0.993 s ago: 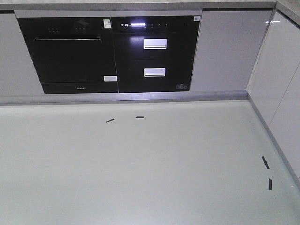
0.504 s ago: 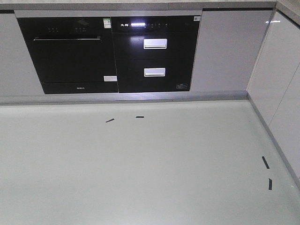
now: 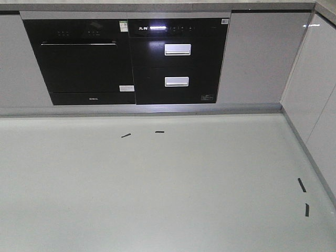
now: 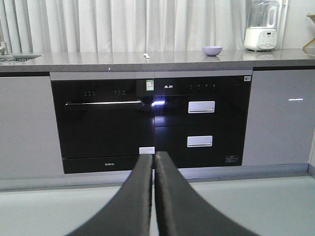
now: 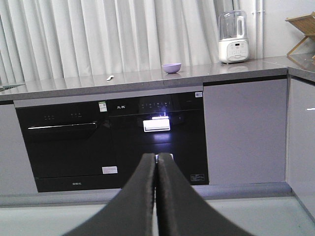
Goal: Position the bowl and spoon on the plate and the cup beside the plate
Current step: 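Drive the base toward the counter with the spoon and bowl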
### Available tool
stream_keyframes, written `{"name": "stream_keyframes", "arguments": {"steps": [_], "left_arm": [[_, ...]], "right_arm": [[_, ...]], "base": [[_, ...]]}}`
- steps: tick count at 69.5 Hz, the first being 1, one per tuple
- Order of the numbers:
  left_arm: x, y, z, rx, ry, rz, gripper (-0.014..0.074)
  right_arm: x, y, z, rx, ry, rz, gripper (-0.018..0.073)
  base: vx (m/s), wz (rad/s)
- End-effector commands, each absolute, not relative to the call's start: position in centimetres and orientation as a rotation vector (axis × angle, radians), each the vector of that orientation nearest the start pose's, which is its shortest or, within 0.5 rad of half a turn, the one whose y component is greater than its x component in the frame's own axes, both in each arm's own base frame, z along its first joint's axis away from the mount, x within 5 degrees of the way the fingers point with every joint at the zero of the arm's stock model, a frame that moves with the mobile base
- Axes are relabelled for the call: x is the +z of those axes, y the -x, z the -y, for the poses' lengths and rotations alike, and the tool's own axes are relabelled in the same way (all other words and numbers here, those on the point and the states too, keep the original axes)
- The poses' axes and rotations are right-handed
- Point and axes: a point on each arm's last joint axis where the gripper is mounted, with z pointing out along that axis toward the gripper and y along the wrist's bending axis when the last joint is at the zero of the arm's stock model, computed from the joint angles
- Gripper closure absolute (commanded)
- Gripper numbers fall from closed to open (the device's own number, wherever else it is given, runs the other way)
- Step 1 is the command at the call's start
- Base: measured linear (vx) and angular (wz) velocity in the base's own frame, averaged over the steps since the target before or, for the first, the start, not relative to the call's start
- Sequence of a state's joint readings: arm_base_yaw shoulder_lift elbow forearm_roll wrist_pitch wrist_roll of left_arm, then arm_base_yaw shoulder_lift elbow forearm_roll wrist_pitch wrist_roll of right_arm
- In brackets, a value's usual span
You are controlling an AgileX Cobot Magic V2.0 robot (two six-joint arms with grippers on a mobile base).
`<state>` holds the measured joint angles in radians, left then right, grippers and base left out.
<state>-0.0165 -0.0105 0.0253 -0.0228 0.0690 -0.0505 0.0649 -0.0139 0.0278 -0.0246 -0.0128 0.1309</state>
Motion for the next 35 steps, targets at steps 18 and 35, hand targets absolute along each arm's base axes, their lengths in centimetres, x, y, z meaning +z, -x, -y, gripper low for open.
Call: {"name": "stream_keyframes", "arguments": {"steps": [18, 35], "left_arm": [[20.85, -5.49, 0.08, -0.083, 0.053, -1.476, 0.0603], [20.85, -5.49, 0.08, -0.083, 0.053, -1.476, 0.0603]], "right_arm": [[21.14, -5.49, -0.37, 0.135, -0.022, -1.409, 0.0565], [21.14, -5.49, -0.37, 0.135, -0.022, -1.409, 0.0565]], "base": [[0.11, 0.08], [0.16, 0.11]]}}
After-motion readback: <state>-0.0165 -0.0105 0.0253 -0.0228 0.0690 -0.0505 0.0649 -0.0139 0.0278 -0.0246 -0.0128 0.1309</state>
